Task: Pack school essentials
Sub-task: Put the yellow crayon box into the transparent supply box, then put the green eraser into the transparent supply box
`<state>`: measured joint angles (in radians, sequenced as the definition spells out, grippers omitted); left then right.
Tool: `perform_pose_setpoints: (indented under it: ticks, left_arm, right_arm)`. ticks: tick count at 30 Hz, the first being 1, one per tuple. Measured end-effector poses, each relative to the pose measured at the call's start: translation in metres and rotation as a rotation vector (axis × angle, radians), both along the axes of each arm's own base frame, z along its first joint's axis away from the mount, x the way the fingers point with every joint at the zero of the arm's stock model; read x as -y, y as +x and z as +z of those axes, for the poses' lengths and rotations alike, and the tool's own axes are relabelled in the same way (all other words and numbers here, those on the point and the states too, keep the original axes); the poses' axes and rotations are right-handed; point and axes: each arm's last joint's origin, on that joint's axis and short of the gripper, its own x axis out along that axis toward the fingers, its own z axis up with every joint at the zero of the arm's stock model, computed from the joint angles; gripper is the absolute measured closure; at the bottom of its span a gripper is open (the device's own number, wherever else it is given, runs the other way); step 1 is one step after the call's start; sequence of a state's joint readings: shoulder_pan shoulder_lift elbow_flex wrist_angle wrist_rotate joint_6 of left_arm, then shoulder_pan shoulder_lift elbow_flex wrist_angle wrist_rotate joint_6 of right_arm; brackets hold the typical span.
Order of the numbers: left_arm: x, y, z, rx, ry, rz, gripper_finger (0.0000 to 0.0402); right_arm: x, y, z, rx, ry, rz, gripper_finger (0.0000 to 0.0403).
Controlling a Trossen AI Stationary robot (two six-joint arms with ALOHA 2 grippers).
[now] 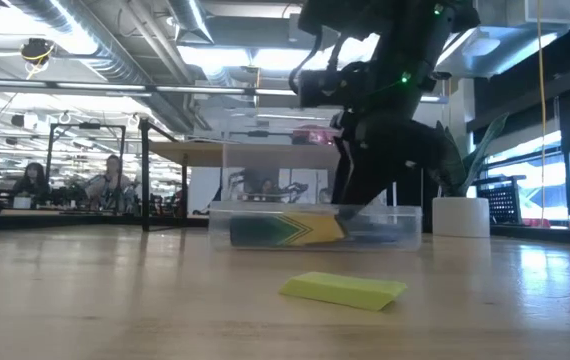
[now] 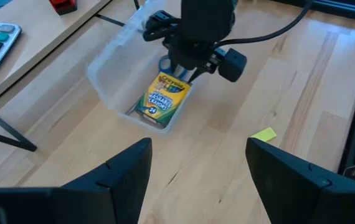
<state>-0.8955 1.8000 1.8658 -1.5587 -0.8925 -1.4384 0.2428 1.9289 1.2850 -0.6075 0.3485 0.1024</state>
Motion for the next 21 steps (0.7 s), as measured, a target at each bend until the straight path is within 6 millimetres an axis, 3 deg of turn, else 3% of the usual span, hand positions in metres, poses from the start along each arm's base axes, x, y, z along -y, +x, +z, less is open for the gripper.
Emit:
perform_pose_setpoints:
  ticks: [8, 11, 16, 21]
  left_arm:
    - [0.000, 0.000, 0.000, -0.003, 0.004, -0.004, 0.0148]
    - [0.000, 0.000, 0.000, -0.004, 0.005, -0.005, 0.0148]
    - [-0.001, -0.001, 0.000, -0.011, 0.014, -0.004, 0.0148]
    - [0.001, -0.002, 0.000, -0.011, 0.014, -0.011, 0.0148]
  right_arm:
    - [-0.011, -0.003, 0.000, -0.002, 0.020, 0.014, 0.0214]
    - [-0.014, -0.002, 0.009, -0.029, 0.004, 0.015, 0.0214]
    - [-0.026, 0.002, 0.046, -0.051, 0.020, -0.028, 0.0214]
    - [-0.053, 0.002, 0.094, -0.013, 0.089, -0.033, 0.0214]
